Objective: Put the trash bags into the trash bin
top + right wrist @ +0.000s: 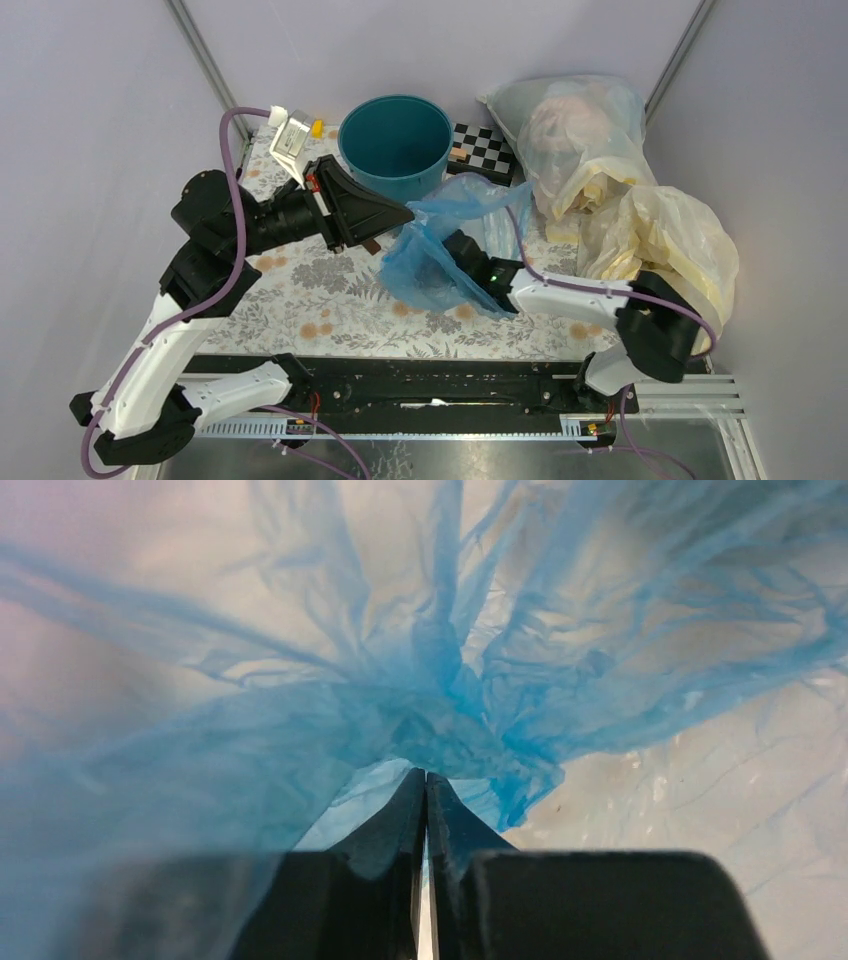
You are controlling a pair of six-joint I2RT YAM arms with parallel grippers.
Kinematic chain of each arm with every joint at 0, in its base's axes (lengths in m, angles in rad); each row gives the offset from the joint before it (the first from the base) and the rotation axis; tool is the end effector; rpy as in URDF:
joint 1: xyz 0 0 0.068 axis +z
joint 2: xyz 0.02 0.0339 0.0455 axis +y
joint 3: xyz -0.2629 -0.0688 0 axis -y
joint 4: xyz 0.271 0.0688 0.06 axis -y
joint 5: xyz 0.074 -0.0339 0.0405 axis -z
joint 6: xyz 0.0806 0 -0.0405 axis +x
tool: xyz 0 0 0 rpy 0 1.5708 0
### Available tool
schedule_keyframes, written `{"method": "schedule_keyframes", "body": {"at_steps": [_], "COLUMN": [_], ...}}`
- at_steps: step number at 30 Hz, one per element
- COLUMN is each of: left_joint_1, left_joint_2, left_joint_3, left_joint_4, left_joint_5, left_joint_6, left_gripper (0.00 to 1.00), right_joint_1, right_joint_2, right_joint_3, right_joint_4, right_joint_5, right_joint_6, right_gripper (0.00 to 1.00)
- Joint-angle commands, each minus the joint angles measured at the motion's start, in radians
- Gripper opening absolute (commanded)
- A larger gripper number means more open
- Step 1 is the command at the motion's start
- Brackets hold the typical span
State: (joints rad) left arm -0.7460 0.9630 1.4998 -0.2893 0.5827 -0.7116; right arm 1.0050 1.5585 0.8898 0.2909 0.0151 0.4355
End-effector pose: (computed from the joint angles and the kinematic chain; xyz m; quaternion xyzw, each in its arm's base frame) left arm 0.1234 -0.1745 0.5541 0.2367 0.5845 -0.6350 0.4462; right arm 0.2210 0.3457 0.1984 -0.2283 0.7952 0.3658 0.4263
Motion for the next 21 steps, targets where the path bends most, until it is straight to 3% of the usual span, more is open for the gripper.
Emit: {"method": "schedule_keyframes", "body": {"at_steps": [1, 5, 9, 18, 21], "left_joint_1": [-0.003, -0.002, -0.002, -0.002, -0.003], "left_joint_2": [-0.012, -0.047, -0.065, 0.025, 0.069], "left_joint_3": [0.059, 0.133, 0.231, 0.371, 0.389], "left_joint_4": [-0.001, -0.021, -0.077, -0.250, -0.279], "left_joint_5": [0.018, 0.023, -0.055, -0.431, -0.667], "left_joint_6": [0.017, 0.026, 0.083, 0.304, 0.367], "left_gripper": [0.01, 0.01, 0.01, 0.00, 0.00], "right_joint_1": [0.006, 0.006, 0.006, -0.068, -0.122], "right_joint_2": [-0.154, -0.182, -0.181, 0.103, 0.227], "right_joint_3": [0.144, 0.307, 0.437, 0.974, 1.147], "right_joint_4": [-0.197, -0.398, -0.453, -0.648, -0.722], "right_joint_5": [0.182, 0.303, 0.423, 0.409, 0.337], "right_joint_6": [-0.124, -0.185, -0.265, -0.383, -0.381], "right_gripper": [0.07, 0.03, 0.02, 0.00, 0.00]}}
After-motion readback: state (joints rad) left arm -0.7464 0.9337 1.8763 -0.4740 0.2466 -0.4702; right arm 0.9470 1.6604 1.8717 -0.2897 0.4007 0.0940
